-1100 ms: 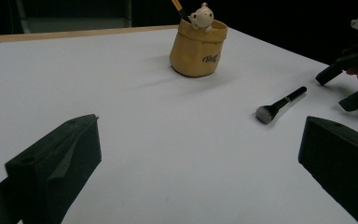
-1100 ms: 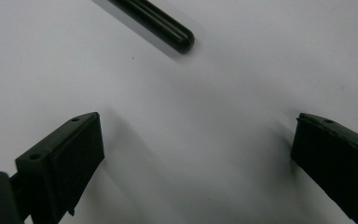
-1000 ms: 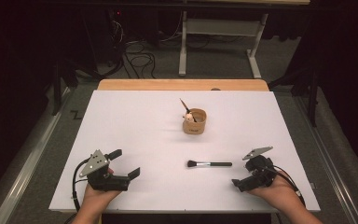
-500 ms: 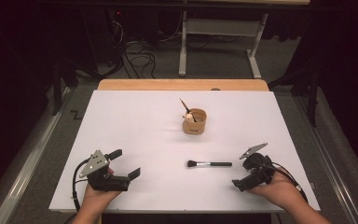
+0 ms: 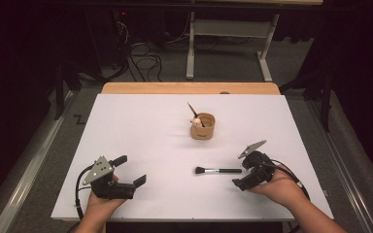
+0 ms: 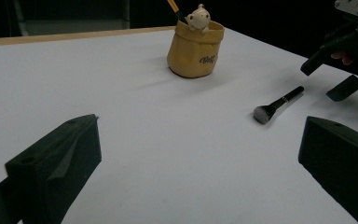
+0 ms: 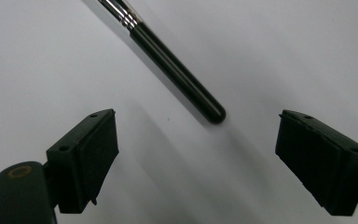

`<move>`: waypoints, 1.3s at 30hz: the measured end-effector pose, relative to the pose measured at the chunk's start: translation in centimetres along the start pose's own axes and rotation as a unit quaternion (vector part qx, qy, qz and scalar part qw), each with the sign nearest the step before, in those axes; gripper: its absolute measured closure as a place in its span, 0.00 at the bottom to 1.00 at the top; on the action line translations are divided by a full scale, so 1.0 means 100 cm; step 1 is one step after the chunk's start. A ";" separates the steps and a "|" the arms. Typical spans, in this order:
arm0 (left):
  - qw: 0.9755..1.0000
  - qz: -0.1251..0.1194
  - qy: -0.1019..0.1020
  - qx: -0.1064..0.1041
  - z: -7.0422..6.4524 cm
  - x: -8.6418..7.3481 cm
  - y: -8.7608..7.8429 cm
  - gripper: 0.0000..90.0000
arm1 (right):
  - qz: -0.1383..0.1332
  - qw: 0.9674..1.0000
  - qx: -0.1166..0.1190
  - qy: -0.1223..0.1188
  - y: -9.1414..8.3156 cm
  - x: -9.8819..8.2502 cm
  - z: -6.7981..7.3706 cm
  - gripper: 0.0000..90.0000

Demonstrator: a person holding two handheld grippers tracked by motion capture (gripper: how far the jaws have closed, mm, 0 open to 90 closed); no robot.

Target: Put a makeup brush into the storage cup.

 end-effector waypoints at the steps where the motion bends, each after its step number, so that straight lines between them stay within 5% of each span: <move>1: 1.000 0.000 0.000 0.000 0.000 0.000 0.000 0.00 | -0.002 1.000 0.002 -0.003 0.001 0.003 0.001 0.17; 25: 1.000 0.000 -0.001 0.002 0.001 0.000 -0.001 0.00 | -0.015 0.998 0.030 -0.045 0.019 0.032 0.013 0.48; 33: 1.000 -0.003 -0.002 0.003 0.001 0.000 -0.002 0.00 | -0.006 0.997 0.030 -0.065 0.024 0.038 0.019 0.50; 39: 1.000 -0.002 -0.002 0.003 0.001 0.000 -0.002 0.00 | -0.006 0.998 0.026 -0.057 0.021 0.035 0.012 0.54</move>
Point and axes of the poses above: each handheld gripper's, and its own axes: y roughly forward along the jaws, x roughly out of its top, z roughly to its left, the point moved 1 cm from there along y, roughly forward along the jaws, and after that the axes turned 2 degrees about y, right-handed, at the moved point
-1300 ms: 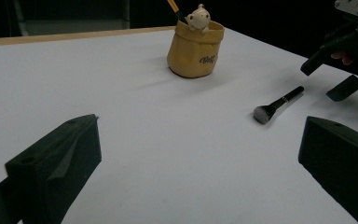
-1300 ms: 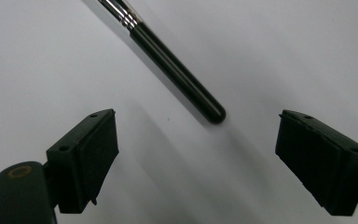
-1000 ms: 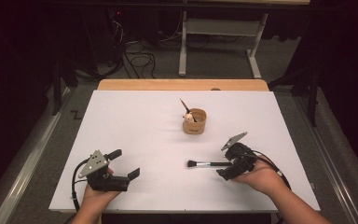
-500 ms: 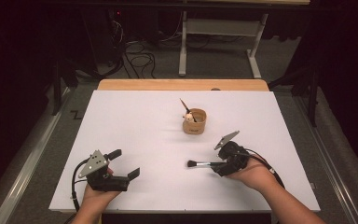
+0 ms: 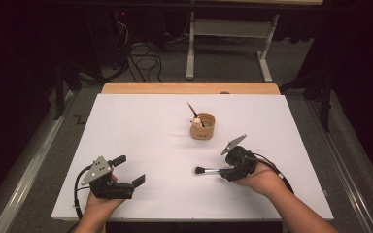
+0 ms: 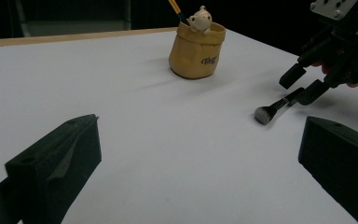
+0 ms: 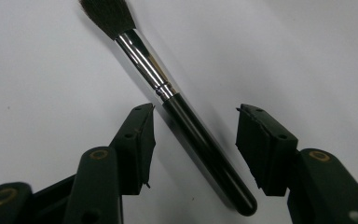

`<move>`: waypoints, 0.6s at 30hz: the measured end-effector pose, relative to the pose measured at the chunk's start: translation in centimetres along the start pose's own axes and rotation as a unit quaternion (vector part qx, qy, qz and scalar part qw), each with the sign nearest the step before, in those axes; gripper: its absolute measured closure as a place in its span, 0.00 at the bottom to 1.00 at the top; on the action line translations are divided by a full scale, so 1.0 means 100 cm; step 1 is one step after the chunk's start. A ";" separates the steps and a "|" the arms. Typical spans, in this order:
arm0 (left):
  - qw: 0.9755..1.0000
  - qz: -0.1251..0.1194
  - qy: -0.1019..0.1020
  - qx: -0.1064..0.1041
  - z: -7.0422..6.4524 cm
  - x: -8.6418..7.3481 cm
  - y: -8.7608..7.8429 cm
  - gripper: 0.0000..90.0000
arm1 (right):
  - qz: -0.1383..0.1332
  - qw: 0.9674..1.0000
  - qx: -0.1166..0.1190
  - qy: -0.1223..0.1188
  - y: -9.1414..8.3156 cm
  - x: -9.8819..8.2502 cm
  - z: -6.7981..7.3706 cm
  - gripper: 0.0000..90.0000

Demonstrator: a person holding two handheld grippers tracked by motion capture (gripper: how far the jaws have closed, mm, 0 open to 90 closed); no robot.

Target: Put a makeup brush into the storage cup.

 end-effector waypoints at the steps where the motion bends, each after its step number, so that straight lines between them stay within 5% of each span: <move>1: 1.000 0.000 0.000 -0.001 0.000 0.000 0.000 0.00 | 0.000 1.000 0.000 -0.003 0.000 0.000 0.000 0.55; 18: 1.000 -0.002 0.000 0.001 0.000 0.000 -0.001 0.00 | 0.010 1.000 0.010 -0.026 0.005 0.001 0.002 0.68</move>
Point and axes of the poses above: each handheld gripper's, and its own axes: y roughly forward along the jaws, x roughly out of its top, z roughly to its left, the point moved 1 cm from there along y, roughly forward along the jaws, and after that the axes turned 2 degrees about y, right-handed, at the moved point
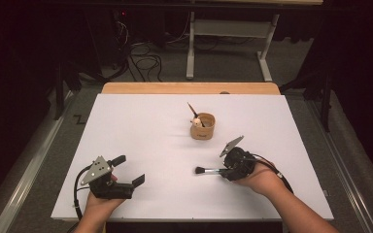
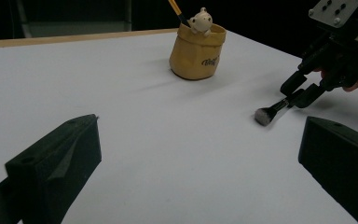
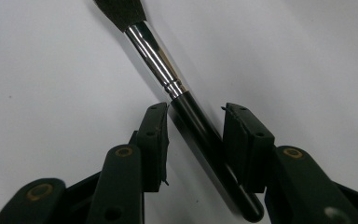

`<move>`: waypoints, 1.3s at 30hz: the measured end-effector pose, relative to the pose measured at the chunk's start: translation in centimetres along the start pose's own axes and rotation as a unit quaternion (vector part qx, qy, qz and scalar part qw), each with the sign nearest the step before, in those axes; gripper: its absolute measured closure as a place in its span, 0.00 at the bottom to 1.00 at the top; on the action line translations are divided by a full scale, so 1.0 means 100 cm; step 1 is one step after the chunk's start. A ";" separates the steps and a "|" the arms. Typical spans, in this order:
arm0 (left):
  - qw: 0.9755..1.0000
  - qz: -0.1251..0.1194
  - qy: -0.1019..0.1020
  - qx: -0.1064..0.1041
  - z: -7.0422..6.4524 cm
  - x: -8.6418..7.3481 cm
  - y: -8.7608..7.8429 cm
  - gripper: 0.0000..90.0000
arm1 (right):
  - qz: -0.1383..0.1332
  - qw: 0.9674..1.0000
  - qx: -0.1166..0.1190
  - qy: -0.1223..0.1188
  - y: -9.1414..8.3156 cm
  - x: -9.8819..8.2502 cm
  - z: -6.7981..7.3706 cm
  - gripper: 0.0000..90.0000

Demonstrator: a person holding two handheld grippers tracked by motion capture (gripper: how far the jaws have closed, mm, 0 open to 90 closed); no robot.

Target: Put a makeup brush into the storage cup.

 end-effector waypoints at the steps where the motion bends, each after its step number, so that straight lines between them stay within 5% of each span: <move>1: 1.000 0.000 0.000 0.000 0.000 0.000 0.000 0.00 | 0.000 1.000 0.001 -0.001 0.000 0.000 0.000 0.69; 39: 1.000 -0.003 -0.002 0.003 0.000 0.000 -0.001 0.00 | 0.011 1.000 0.010 0.001 0.002 -0.002 -0.001 0.88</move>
Point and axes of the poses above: each handheld gripper's, and its own axes: y roughly forward along the jaws, x roughly out of its top, z roughly to its left, the point moved 1 cm from there along y, roughly forward along the jaws, and after that the axes turned 2 degrees about y, right-handed, at the moved point
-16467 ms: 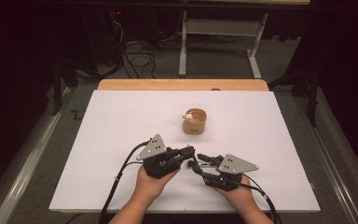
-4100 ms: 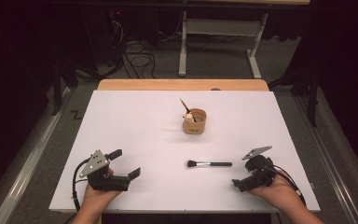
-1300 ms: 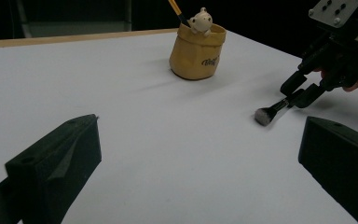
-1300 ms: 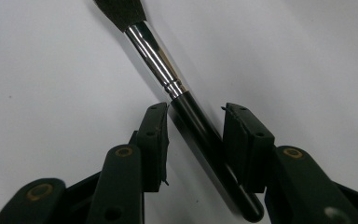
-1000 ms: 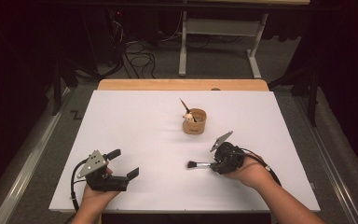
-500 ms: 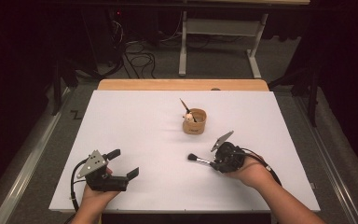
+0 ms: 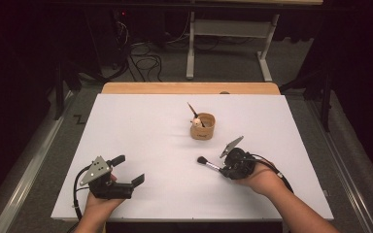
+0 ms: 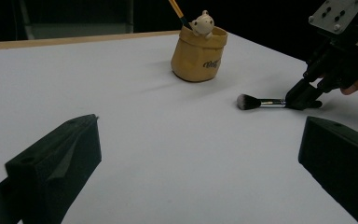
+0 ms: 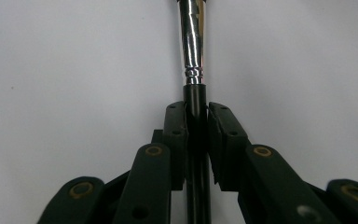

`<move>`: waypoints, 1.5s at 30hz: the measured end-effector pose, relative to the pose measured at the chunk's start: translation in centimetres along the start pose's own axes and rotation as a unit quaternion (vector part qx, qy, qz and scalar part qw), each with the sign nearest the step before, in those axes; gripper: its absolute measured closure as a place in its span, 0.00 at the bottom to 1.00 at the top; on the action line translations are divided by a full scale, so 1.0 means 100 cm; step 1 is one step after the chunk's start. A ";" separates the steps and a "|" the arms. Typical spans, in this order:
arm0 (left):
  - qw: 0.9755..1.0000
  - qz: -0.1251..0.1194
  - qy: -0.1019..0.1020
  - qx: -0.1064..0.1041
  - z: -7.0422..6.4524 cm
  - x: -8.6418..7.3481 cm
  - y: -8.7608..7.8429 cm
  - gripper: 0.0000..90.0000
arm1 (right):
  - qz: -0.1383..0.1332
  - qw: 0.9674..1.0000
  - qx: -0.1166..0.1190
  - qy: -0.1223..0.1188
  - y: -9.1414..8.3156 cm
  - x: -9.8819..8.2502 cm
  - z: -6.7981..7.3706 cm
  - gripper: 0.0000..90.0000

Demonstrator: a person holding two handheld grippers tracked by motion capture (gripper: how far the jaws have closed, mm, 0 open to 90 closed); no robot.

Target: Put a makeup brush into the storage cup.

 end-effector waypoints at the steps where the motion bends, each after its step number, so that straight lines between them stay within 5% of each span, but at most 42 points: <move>1: 1.000 0.000 0.000 0.000 0.000 0.000 0.000 0.00 | 0.002 1.000 0.001 -0.001 0.000 0.000 0.000 0.88; 27: 1.000 0.001 -0.004 0.001 0.000 -0.001 0.000 0.00 | 0.002 1.000 0.008 0.003 0.001 0.000 -0.002 0.90; 45: 1.000 -0.001 -0.004 0.002 0.001 0.000 -0.001 0.00 | -0.038 0.999 0.005 0.019 -0.012 -0.005 -0.006 0.90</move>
Point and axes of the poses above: each handheld gripper's, and its own axes: y roughly forward along the jaws, x roughly out of its top, z roughly to its left, the point moved 1 cm from there along y, roughly forward along the jaws, and after that the axes turned 2 degrees about y, right-handed, at the moved point
